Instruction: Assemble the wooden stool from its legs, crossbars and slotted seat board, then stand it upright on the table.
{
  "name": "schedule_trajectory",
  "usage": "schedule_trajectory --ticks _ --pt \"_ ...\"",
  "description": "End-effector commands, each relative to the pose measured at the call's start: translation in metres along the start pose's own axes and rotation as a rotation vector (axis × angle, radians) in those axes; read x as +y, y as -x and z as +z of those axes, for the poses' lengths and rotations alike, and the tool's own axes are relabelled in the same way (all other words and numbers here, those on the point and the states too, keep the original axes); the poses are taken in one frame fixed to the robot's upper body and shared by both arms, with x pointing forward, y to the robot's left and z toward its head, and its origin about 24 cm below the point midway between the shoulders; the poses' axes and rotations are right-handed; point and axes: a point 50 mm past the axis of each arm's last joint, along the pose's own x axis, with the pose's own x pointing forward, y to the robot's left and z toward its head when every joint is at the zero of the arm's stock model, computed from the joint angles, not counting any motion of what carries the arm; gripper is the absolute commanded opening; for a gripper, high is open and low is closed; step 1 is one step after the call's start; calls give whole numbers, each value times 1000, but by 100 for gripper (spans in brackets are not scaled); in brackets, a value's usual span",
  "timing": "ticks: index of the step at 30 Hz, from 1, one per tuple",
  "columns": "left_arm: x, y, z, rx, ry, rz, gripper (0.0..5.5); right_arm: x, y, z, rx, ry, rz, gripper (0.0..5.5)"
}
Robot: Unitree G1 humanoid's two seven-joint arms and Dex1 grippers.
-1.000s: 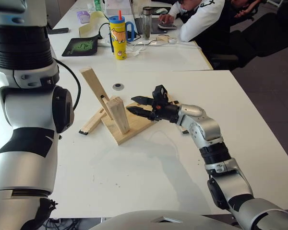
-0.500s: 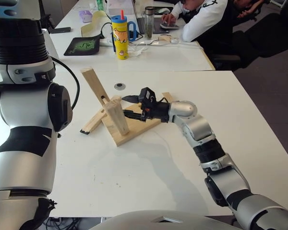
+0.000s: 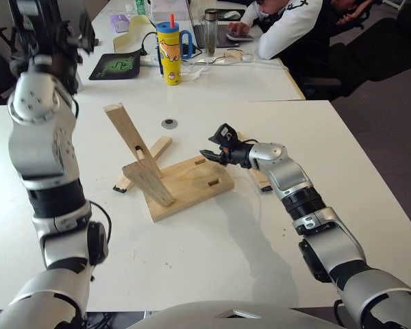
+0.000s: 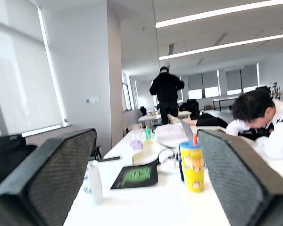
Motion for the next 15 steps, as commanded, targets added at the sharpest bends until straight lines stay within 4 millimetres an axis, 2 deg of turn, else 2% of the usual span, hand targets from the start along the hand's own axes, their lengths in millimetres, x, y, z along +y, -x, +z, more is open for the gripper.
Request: schedule_trajectory --ticks 1,5,9,15 --pt "22 28 -32 129 -10 92 397 9 14 -41 143 65 209 256" --pt "20 29 -32 130 3 85 397 3 30 -68 203 -92 300 256" --pt "18 28 -32 129 8 82 397 4 51 -101 371 -20 348 256" --pt "17 32 -35 138 14 93 397 26 89 -106 362 43 557 256"
